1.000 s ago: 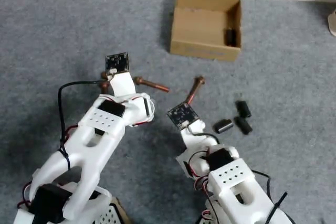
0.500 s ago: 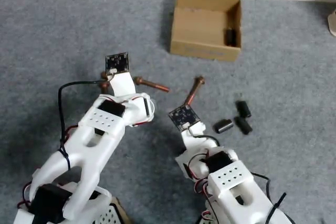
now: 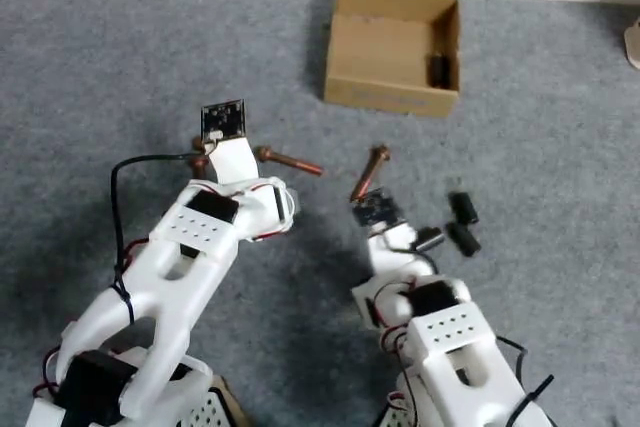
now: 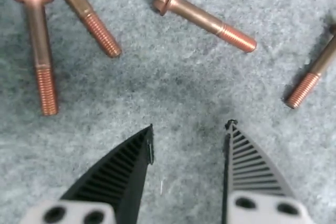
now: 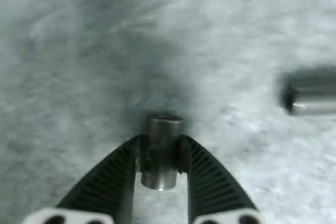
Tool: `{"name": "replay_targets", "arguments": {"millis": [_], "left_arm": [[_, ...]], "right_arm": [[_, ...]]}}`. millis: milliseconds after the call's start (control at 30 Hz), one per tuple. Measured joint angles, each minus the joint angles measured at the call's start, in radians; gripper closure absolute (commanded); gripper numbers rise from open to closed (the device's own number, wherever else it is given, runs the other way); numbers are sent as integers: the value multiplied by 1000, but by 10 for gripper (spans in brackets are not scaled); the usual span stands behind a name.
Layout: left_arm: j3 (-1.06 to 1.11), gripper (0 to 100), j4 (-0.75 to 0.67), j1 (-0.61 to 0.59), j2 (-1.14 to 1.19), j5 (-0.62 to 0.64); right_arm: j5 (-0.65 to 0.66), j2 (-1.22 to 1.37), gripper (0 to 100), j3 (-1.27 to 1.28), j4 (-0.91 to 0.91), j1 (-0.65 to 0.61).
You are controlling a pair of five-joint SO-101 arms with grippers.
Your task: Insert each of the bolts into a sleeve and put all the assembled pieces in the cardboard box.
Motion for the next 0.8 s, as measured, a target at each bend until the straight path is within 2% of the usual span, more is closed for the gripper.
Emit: {"name": "replay_targets", "arguments": {"millis": [133,467,600,800], "left_arm": [[0,787,0,0,0,0],[0,787,0,0,0,0],[0,787,0,0,0,0],[-11,787,0,-72,0,0]], "right_arm": [[0,0,994,-2,3,64],[44,0,994,-166,221,74],[49,52,994,-181,226,86],[54,275,994,-180,91,195]]}}
